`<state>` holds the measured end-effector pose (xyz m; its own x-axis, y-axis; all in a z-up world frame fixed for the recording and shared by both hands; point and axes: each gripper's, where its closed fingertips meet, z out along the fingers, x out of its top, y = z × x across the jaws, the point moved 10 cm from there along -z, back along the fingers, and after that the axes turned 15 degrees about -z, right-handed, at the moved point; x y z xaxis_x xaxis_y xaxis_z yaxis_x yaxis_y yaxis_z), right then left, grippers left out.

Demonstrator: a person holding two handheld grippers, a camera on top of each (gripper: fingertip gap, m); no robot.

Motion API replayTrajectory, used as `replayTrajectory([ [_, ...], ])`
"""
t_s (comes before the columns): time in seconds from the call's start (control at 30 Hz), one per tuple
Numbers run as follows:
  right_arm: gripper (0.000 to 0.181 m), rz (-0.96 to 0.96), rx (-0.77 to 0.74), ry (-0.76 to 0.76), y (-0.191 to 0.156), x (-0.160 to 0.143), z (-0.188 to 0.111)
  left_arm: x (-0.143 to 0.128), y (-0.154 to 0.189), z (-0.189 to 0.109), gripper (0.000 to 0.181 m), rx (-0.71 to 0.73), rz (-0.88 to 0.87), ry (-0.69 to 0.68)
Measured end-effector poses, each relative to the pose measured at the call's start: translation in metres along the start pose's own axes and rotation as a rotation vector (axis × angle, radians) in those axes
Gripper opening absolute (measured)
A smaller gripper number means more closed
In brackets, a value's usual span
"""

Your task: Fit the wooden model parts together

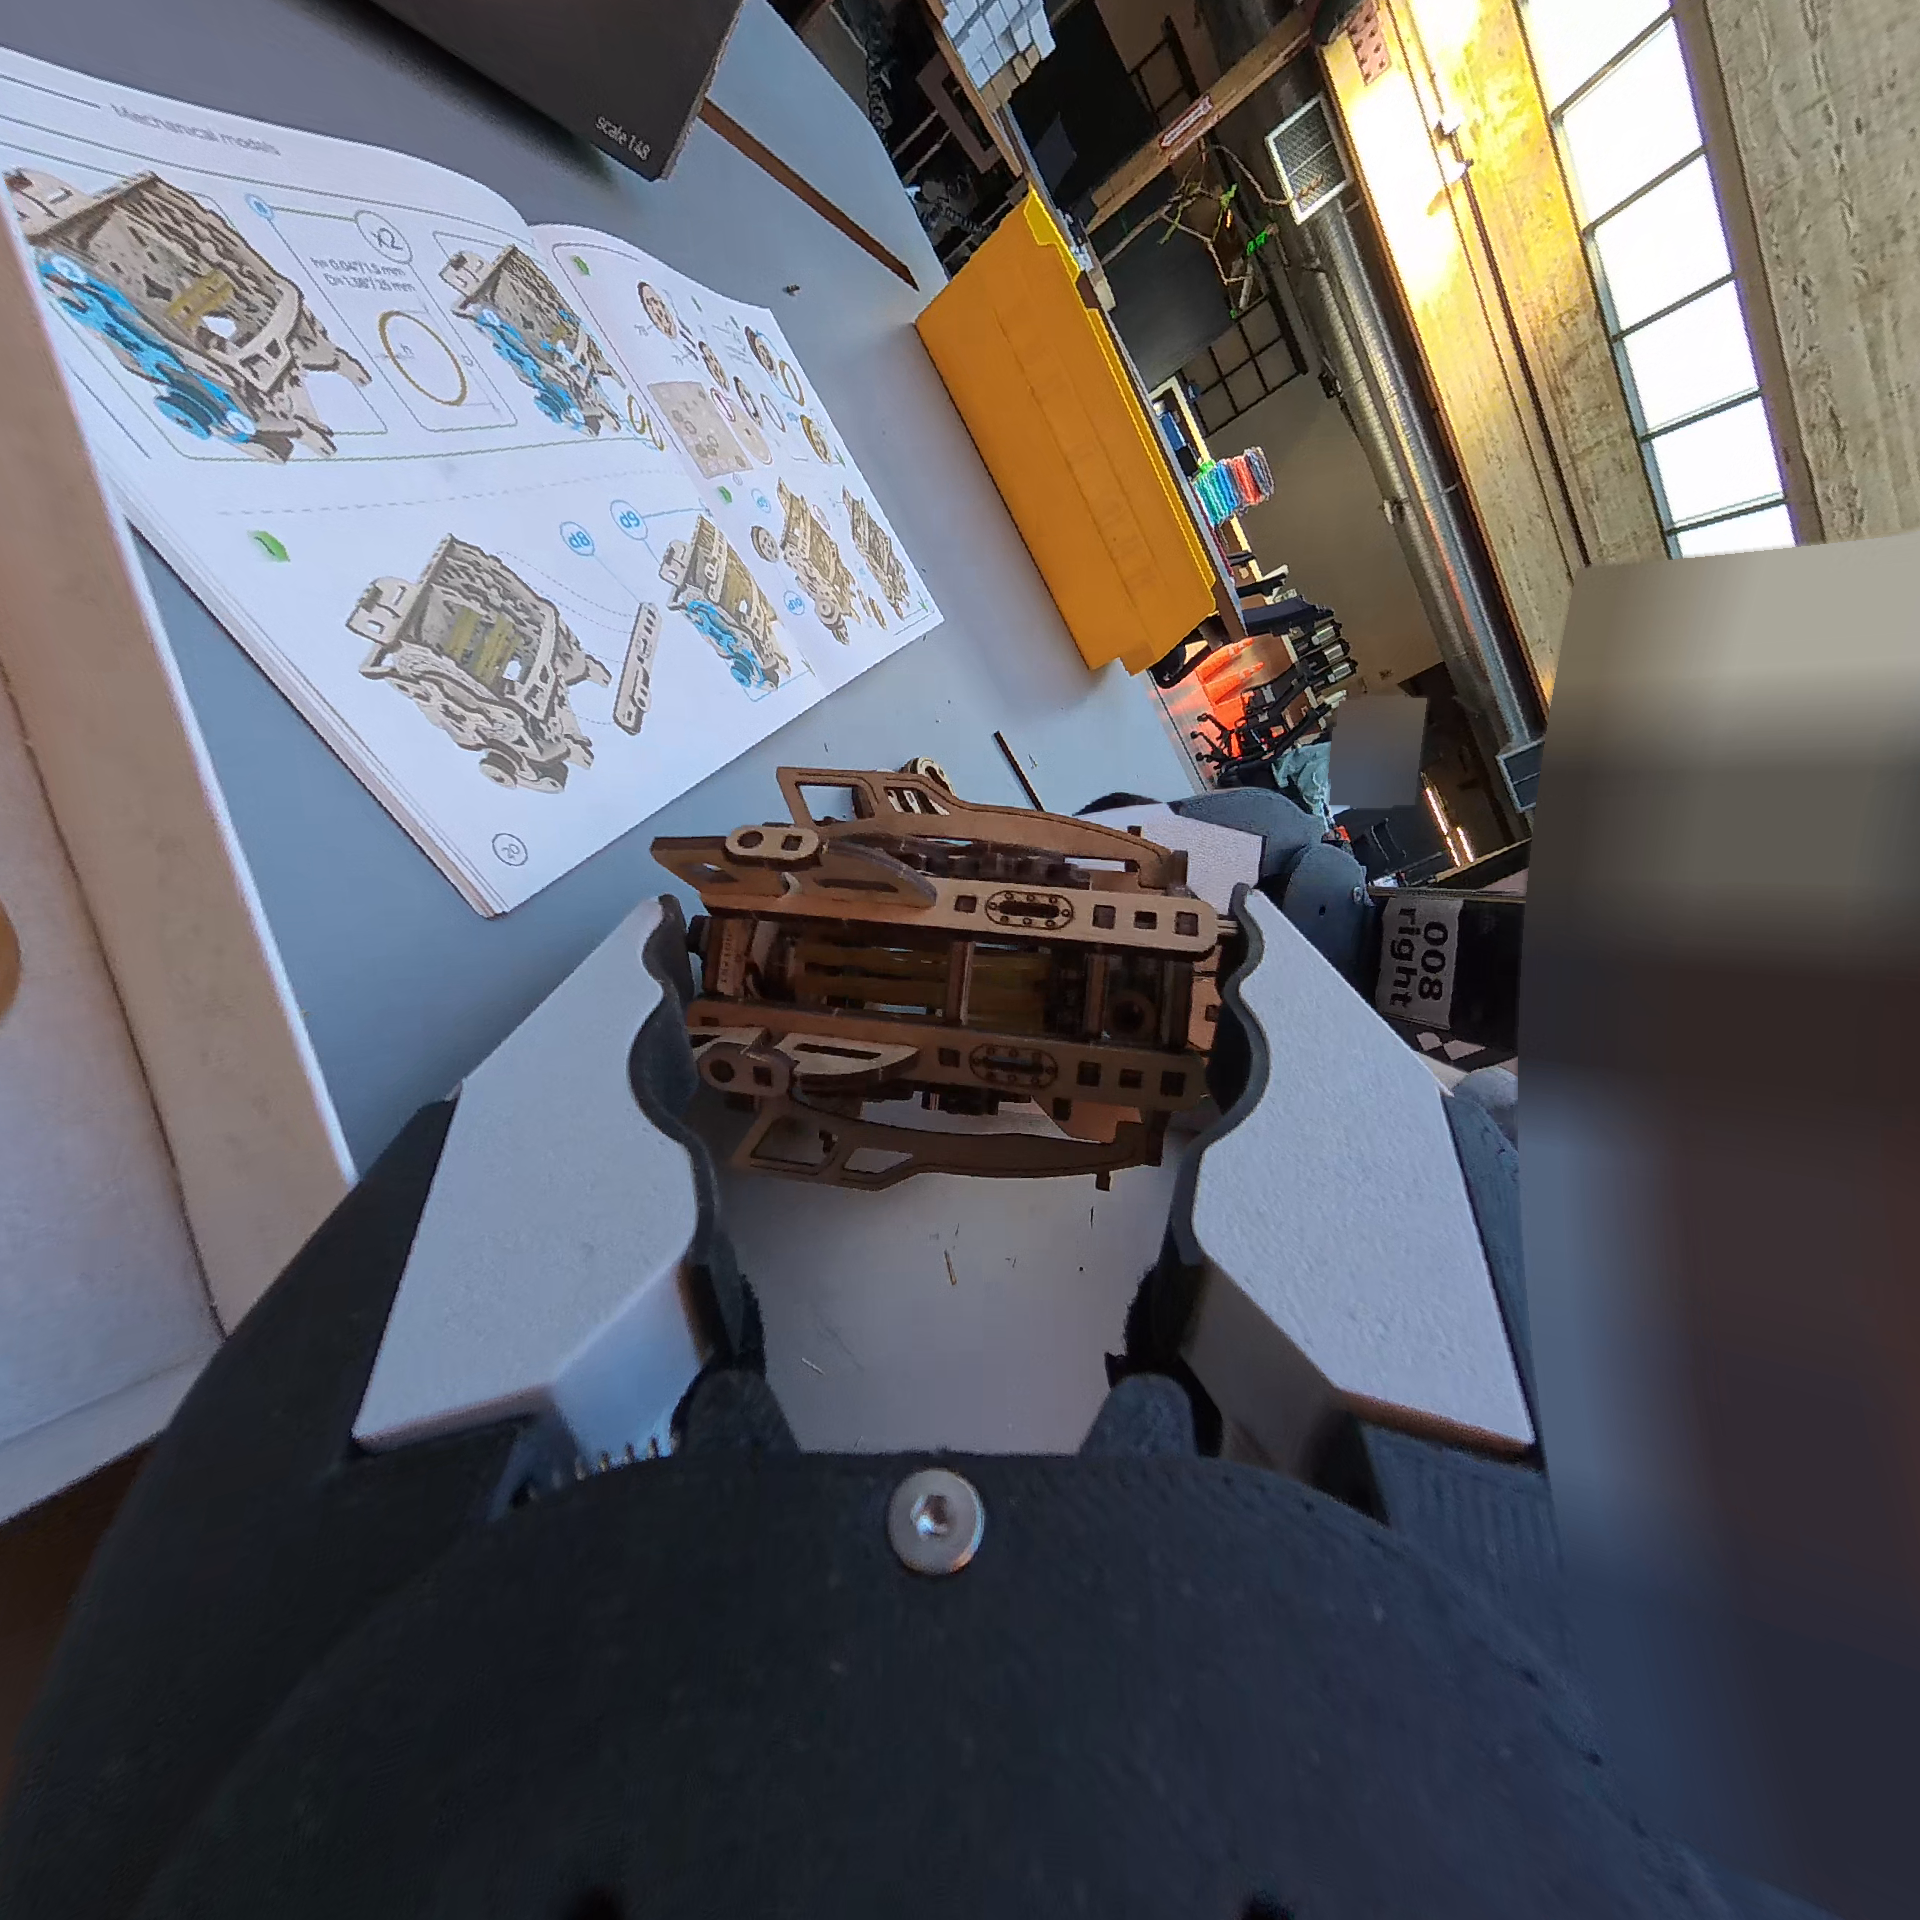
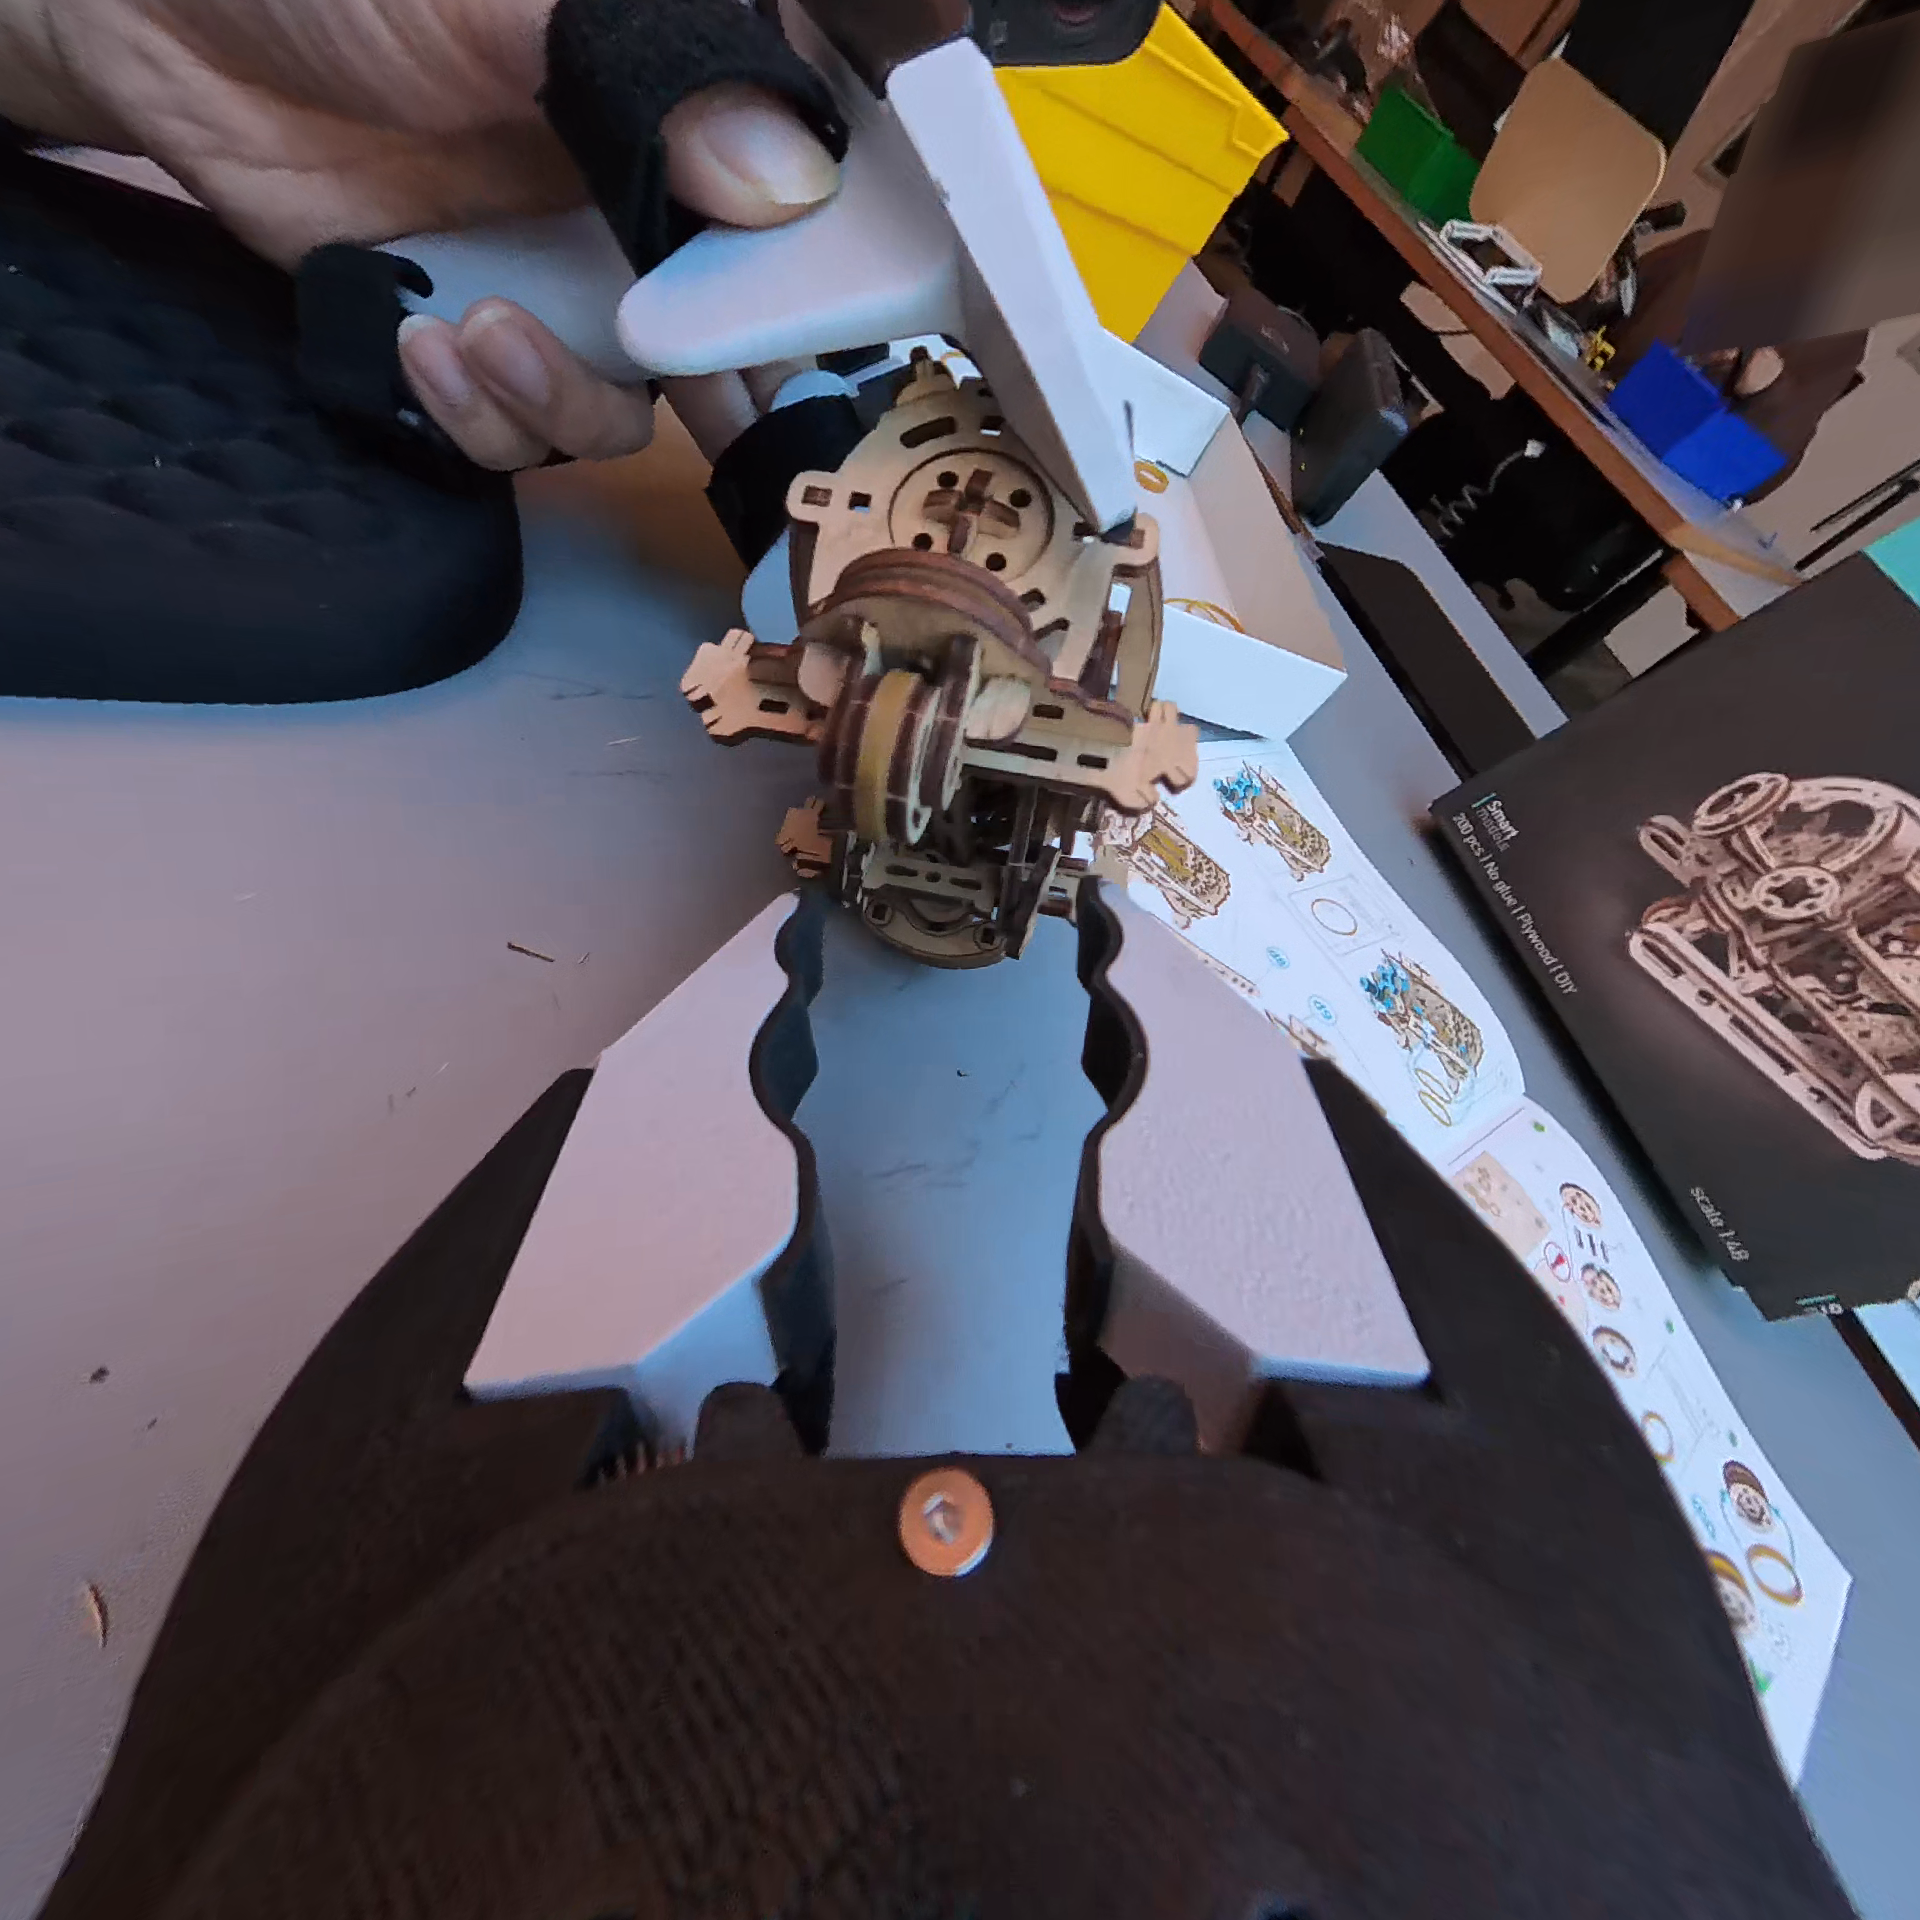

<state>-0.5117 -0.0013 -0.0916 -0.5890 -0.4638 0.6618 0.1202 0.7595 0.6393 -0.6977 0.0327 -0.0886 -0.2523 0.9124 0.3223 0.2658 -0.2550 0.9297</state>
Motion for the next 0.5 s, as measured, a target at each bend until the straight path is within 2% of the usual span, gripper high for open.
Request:
replayTrajectory([
  [0.5,0.047,-0.018,0.121,0.055,0.0079,-0.0057,0.0047,-0.0003,-0.0001,-0.0002,0.100,-0.004,0.005,-0.004],
])
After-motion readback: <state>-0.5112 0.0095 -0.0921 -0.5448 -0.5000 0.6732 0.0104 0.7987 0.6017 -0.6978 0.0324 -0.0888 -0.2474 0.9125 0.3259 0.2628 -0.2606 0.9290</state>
